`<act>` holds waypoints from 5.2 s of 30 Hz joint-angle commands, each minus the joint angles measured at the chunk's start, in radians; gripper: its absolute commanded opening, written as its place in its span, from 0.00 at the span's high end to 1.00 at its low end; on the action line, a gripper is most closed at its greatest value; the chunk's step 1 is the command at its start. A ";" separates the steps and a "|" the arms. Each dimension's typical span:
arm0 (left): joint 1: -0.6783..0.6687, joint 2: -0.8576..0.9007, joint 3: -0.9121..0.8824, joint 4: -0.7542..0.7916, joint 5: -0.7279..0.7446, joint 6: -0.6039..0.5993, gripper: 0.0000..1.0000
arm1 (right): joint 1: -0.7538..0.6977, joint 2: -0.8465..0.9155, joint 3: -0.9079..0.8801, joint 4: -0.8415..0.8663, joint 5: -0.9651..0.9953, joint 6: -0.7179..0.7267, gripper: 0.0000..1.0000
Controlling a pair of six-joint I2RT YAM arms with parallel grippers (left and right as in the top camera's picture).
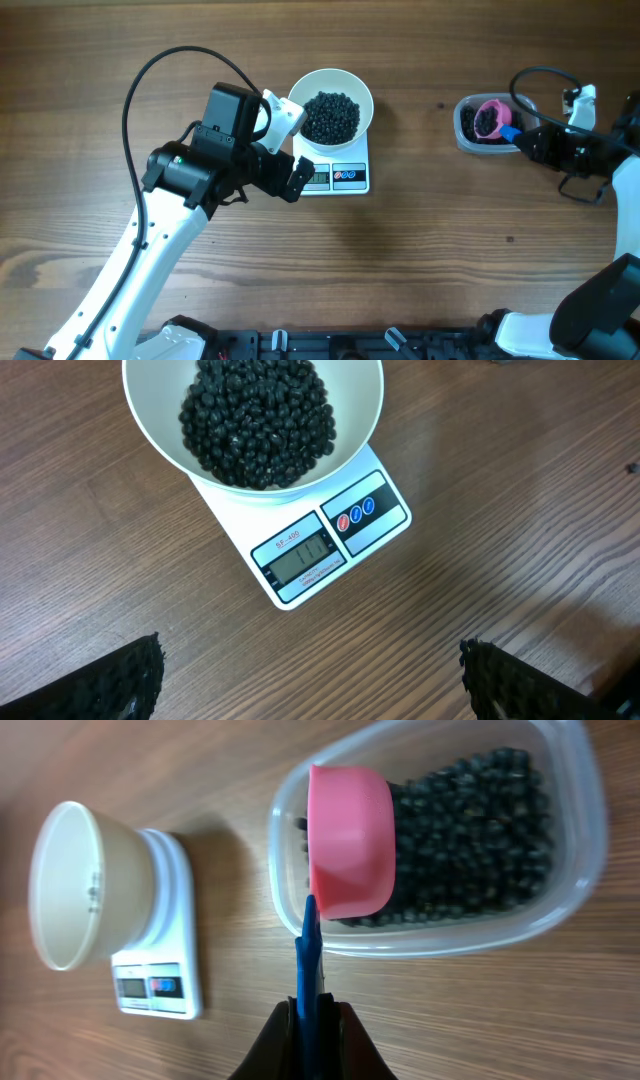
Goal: Scoop item into bowl and weigh 150g on scale
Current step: 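Lift the filled scoop out of the tub with the right gripper, then carry the scoop left over the white bowl on the scale, then tilt the scoop to pour beans into the white bowl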
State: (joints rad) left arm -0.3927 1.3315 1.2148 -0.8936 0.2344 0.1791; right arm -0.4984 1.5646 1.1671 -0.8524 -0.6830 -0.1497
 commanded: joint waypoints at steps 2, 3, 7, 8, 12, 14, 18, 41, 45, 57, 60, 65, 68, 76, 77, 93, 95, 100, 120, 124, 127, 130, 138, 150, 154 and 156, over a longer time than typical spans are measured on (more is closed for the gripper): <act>-0.005 -0.004 0.016 0.002 0.016 0.016 0.00 | -0.019 -0.018 0.003 0.002 -0.135 0.081 0.96; -0.005 -0.004 0.016 0.002 0.016 0.016 0.00 | -0.022 -0.018 0.003 0.002 -0.139 0.089 0.96; -0.005 -0.004 0.016 0.002 0.016 0.016 0.00 | -0.025 -0.018 0.003 0.001 -0.165 0.108 0.96; -0.005 -0.004 0.016 0.002 0.016 0.016 0.00 | -0.025 -0.018 0.003 0.002 -0.178 0.109 0.96; -0.005 -0.004 0.016 0.002 0.016 0.016 0.00 | -0.025 -0.018 0.003 0.003 -0.264 0.110 0.96; -0.005 -0.004 0.016 0.002 0.016 0.016 0.00 | -0.025 -0.018 0.003 0.008 -0.309 0.134 0.96; -0.005 -0.004 0.016 0.002 0.016 0.016 0.00 | -0.024 -0.018 0.003 0.055 -0.428 0.211 0.96; -0.005 -0.004 0.016 0.002 0.016 0.016 0.00 | 0.285 -0.017 0.003 0.529 -0.562 0.499 0.91; -0.005 -0.004 0.016 0.002 0.016 0.016 0.00 | 0.343 -0.017 0.003 0.531 -0.472 0.486 0.96; -0.005 -0.004 0.016 0.002 0.016 0.016 0.00 | 0.509 -0.017 0.003 0.592 -0.253 0.303 0.96; -0.005 -0.004 0.016 0.002 0.016 0.016 0.00 | 0.544 -0.017 0.003 0.602 -0.203 0.221 0.96; -0.005 -0.004 0.016 0.002 0.016 0.016 0.00 | 0.600 -0.017 0.003 0.605 -0.100 0.126 0.96; -0.005 -0.003 0.016 0.002 0.016 0.016 0.00 | 0.624 -0.017 0.003 0.608 -0.085 0.110 0.96; -0.005 -0.004 0.016 0.002 0.016 0.016 0.00 | 0.662 -0.017 0.003 0.608 -0.079 0.101 0.96; -0.005 -0.004 0.016 0.002 0.016 0.016 0.00 | 0.665 -0.017 0.003 0.607 -0.079 0.100 0.96; -0.005 -0.004 0.016 0.002 0.016 0.016 0.00 | 0.670 -0.017 0.003 0.601 -0.045 0.076 0.96; -0.005 -0.003 0.016 0.002 0.016 0.016 0.00 | 0.670 -0.017 0.003 0.601 -0.045 0.071 0.96; -0.005 -0.004 0.016 0.002 0.016 0.016 0.00 | 0.670 -0.017 0.003 0.594 -0.045 0.041 0.96; -0.005 -0.004 0.016 0.002 0.016 0.016 0.00 | 0.670 -0.017 0.003 0.534 0.055 -0.036 0.96; -0.005 -0.004 0.016 0.002 0.016 0.016 0.00 | 0.670 -0.017 0.003 0.533 0.055 -0.079 0.96; -0.005 -0.004 0.016 0.002 0.016 0.016 0.00 | 0.670 -0.017 0.003 0.528 0.055 -0.086 0.96; -0.005 -0.004 0.016 0.002 0.016 0.016 0.00 | 0.670 -0.017 0.003 0.524 0.055 -0.086 0.96; -0.005 -0.004 0.016 0.002 0.016 0.016 0.00 | 0.670 -0.017 0.003 0.522 0.055 -0.086 0.96; -0.005 -0.003 0.016 0.002 0.016 0.016 0.00 | 0.670 -0.017 0.003 0.523 0.055 -0.105 0.96; -0.005 -0.004 0.016 0.002 0.016 0.016 0.00 | 0.670 -0.017 0.003 0.523 0.055 -0.142 0.96; -0.005 -0.004 0.016 0.002 0.016 0.016 0.00 | 0.670 -0.017 0.003 0.523 0.055 -0.142 0.96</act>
State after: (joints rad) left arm -0.3927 1.3315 1.2148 -0.8936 0.2344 0.1791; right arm 0.1677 1.5650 1.1664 -0.3328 -0.6338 -0.2535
